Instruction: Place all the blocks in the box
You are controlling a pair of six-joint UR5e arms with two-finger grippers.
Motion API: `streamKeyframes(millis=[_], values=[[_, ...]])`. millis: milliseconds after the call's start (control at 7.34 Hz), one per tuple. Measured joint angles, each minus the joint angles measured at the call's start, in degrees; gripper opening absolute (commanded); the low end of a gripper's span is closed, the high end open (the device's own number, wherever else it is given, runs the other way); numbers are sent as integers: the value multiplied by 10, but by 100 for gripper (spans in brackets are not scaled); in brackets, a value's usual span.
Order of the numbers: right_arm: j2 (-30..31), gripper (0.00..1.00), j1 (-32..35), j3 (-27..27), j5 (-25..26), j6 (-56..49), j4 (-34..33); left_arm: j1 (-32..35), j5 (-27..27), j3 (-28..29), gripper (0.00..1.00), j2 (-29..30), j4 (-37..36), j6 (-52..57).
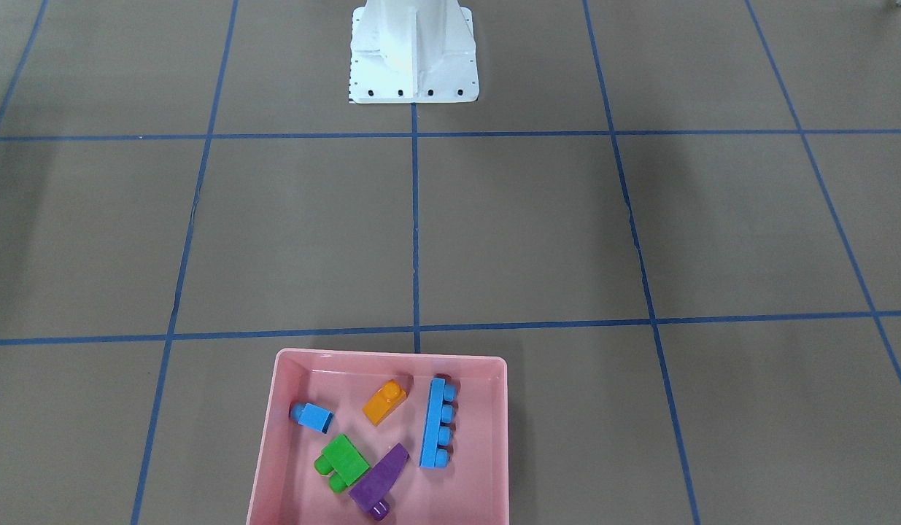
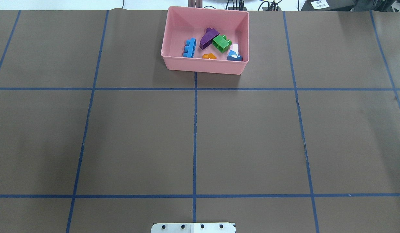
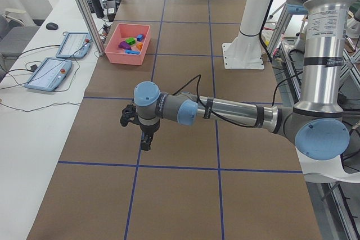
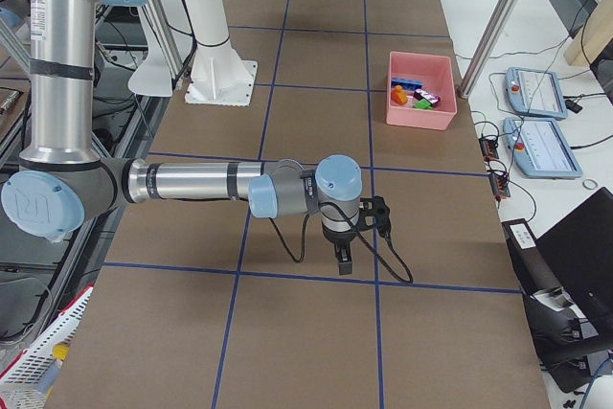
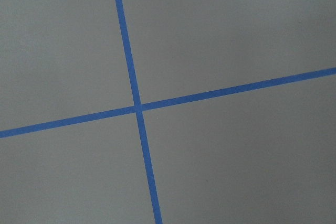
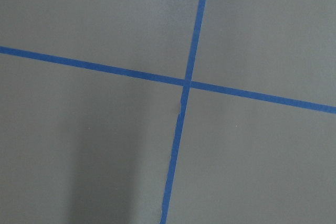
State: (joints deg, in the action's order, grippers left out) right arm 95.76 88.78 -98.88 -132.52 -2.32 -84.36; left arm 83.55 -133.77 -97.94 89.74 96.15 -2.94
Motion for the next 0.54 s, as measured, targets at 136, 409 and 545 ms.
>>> streamKeyframes(millis=[136,409,545], values=[[0,100,0,0,1,0,0,0,0,-4,100,0,0,0],[0,100,0,-2,0,0,1,0,0,-9,100,-1,0,0],[0,100,0,-2,0,1,1,0,2,-18,100,0,0,0]])
